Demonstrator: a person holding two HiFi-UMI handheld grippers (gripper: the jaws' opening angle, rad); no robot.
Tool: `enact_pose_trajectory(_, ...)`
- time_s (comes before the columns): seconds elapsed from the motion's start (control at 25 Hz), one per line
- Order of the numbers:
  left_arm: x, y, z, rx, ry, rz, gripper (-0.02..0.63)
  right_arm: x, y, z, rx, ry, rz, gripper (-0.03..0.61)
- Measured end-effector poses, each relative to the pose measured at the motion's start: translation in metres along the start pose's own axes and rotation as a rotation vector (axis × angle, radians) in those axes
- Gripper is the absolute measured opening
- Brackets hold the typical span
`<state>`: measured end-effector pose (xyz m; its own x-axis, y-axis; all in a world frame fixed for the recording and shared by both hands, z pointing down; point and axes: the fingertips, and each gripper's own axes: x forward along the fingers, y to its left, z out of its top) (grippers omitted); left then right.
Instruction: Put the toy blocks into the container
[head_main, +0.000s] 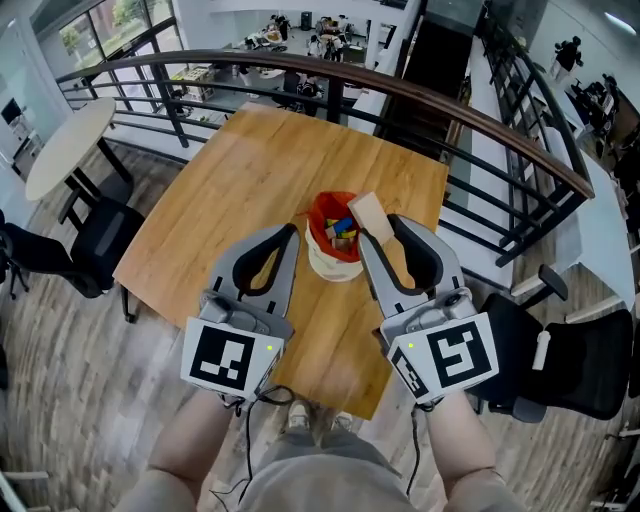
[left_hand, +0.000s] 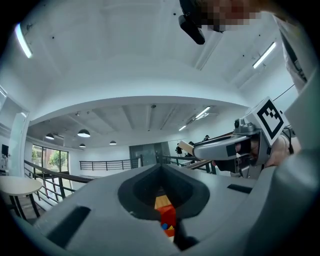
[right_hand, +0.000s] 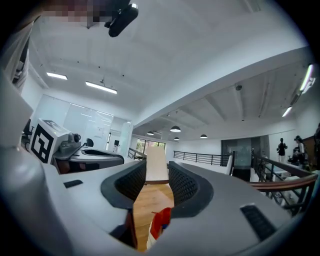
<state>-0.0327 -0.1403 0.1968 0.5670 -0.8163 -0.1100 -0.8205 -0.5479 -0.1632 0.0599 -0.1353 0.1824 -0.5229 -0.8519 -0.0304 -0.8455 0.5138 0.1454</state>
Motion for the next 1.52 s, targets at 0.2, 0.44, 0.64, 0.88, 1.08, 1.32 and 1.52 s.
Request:
enact_pose_trajectory(0.2, 0.034, 0.012, -0.029, -0.028, 0.047, -0.016, 0.011, 0.025, -0.024, -0.028, 0.008, 0.042, -0.04, 0.144)
enact_pose_trajectory(0.44, 0.067, 0.02, -0.069, -0.055, 0.109, -0.029, 0.011, 0.047, -0.049, -0.081, 0.067, 0.13, -0.062, 0.144)
enact_pose_trajectory(0.64, 0.087, 0.02, -0.112, -0.09, 0.171, -0.044, 0.011, 0.062, -0.062, -0.126, 0.069, 0.211, -0.067, 0.144)
enact_pose_trajectory(0.88, 0.099, 0.019, -0.169, -0.138, 0.25, -0.055, 0.011, 0.083, -0.067, -0.175, 0.13, 0.291, -0.056, 0.144)
enact_pose_trajectory(1.08, 0.106, 0.02, -0.21, -0.169, 0.303, -0.059, 0.011, 0.099, -0.067, -0.217, 0.161, 0.366, -0.045, 0.146)
enact_pose_trajectory(1.32, 0.111, 0.021, -0.249, -0.19, 0.354, -0.052, 0.011, 0.107, -0.066, -0.257, 0.171, 0.432, -0.029, 0.146)
enact_pose_trajectory(1.52, 0.111, 0.015, -0.274, -0.217, 0.401, -0.06, 0.011, 0.107, -0.061, -0.28, 0.171, 0.496, -0.011, 0.146)
